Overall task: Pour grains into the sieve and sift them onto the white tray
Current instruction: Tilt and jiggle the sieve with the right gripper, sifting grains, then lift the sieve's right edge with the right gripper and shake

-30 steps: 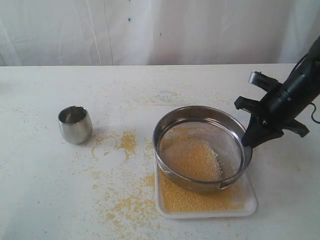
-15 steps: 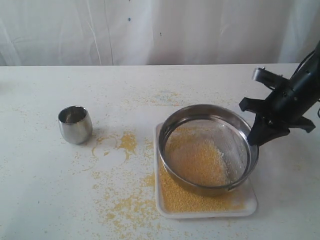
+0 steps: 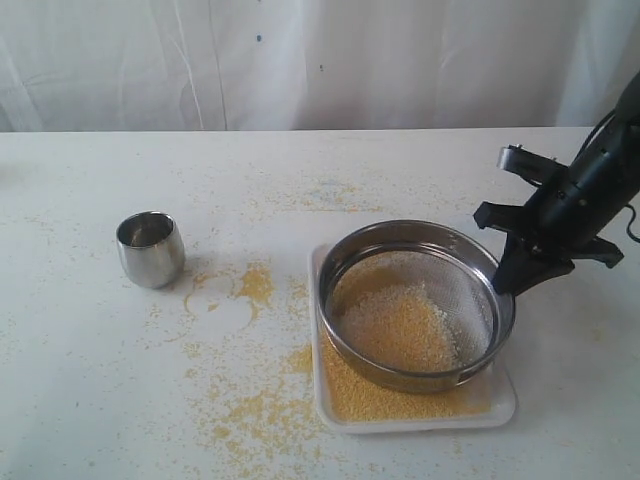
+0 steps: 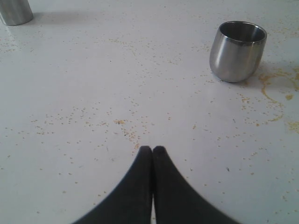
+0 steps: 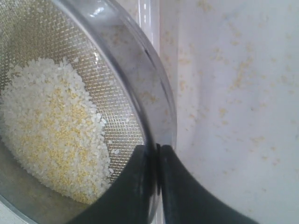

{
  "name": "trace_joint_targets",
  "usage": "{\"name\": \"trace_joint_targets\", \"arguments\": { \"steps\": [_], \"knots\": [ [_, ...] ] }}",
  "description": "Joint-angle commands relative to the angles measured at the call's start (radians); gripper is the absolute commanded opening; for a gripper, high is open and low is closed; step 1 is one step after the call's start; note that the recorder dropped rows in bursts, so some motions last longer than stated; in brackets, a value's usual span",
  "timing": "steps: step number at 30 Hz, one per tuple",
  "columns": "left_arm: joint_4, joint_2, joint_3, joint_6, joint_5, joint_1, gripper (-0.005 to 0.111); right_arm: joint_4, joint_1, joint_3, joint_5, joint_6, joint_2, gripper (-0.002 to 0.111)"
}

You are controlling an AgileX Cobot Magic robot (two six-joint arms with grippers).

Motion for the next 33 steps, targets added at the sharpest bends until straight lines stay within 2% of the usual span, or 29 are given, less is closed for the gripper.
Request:
{"name": "trace_joint_targets", "arguments": {
  "steps": [1,18,28,33],
  "knots": [
    [-0.005,-0.005,0.003,0.0,0.0,0.001,0.0,0.021,0.0,-0.006,-0.035,-0.004,-0.012,0.0],
    [-0.005,-0.005,0.003,0.0,0.0,0.001,0.0,0.0,0.007,-0.006,-0.092,-0.004,0.001,0.0],
    [-0.005,-0.005,0.003,0.0,0.0,0.001,0.0,0.025,-0.004,-0.103,0.088,-0.012,-0.008,0.0],
    [-0.005,-0.005,0.003,0.0,0.0,0.001,0.0,0.08,-0.006,-0.146,0.088,-0.015,-0.034,0.0]
  ]
}}
